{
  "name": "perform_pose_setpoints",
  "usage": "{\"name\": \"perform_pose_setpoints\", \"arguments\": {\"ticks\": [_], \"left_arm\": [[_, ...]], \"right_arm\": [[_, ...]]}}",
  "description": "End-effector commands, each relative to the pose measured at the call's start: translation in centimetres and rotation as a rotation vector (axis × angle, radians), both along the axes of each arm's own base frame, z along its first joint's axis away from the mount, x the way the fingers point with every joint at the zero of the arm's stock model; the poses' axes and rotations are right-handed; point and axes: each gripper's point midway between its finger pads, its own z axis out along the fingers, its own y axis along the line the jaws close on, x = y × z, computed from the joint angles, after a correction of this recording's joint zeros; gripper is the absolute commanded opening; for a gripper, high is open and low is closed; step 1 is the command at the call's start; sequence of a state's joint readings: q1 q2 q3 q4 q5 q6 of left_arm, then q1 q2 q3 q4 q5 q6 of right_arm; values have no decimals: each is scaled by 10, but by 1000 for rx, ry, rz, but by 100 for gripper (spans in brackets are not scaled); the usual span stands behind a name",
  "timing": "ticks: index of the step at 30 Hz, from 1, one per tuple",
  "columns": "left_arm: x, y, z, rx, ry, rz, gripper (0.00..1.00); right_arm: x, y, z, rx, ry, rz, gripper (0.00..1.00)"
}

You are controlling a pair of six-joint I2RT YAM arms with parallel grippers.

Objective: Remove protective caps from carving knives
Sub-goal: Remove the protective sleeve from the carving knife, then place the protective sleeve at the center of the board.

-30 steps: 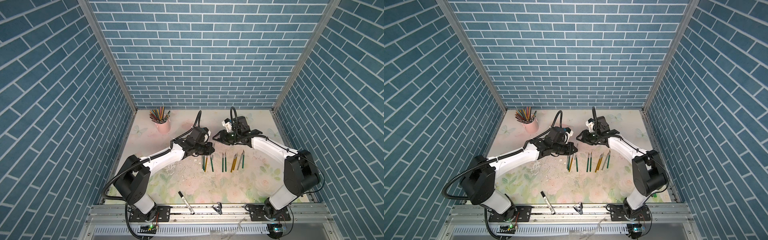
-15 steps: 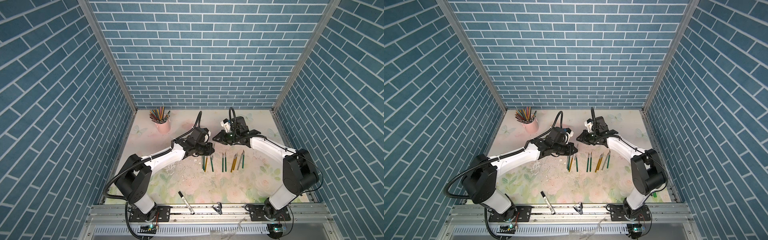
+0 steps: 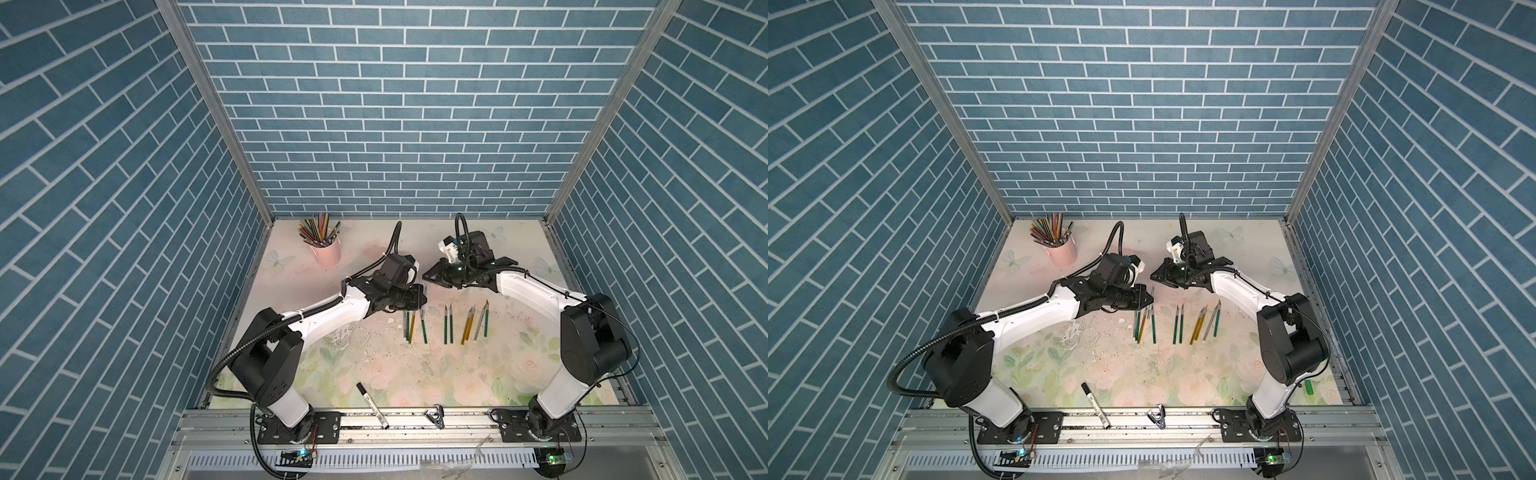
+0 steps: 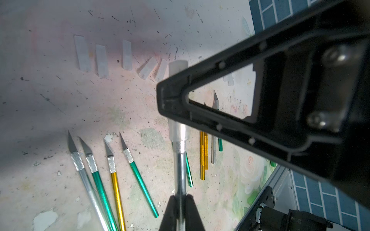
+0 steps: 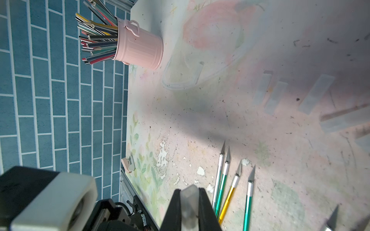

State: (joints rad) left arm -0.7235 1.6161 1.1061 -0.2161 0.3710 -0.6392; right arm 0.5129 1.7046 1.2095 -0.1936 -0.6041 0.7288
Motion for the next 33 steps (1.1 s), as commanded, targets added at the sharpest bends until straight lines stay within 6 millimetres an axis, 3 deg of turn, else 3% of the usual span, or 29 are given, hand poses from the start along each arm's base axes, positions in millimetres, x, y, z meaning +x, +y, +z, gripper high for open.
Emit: {"name": "perform_pose_setpoints", "arguments": {"ticks": [1,8,15,21,27,31,33], "left_arm": [[-11,8,-15,48,35,-13,0],[-20,22,-24,114,56,-13,0],[-29,44,-25,169,50,24,0],[-28,93,-25,204,49,156,0],[-24,150,-28,240,74,264,0],[-23,178,-35,263,111,319,0],[-23,186,-37,273,124,331,0]], "right_arm": [[16,6,16,35,-35,-10,5],[38,12,24,43,-60,-19,5],[65,16,19,-1,-81,-31,5],[84,23,-6,-73,-58,-36,5],[88,41,-32,-142,-19,5,5],[91,49,-49,-173,1,12,6],[91,54,-67,-194,24,16,6]]}}
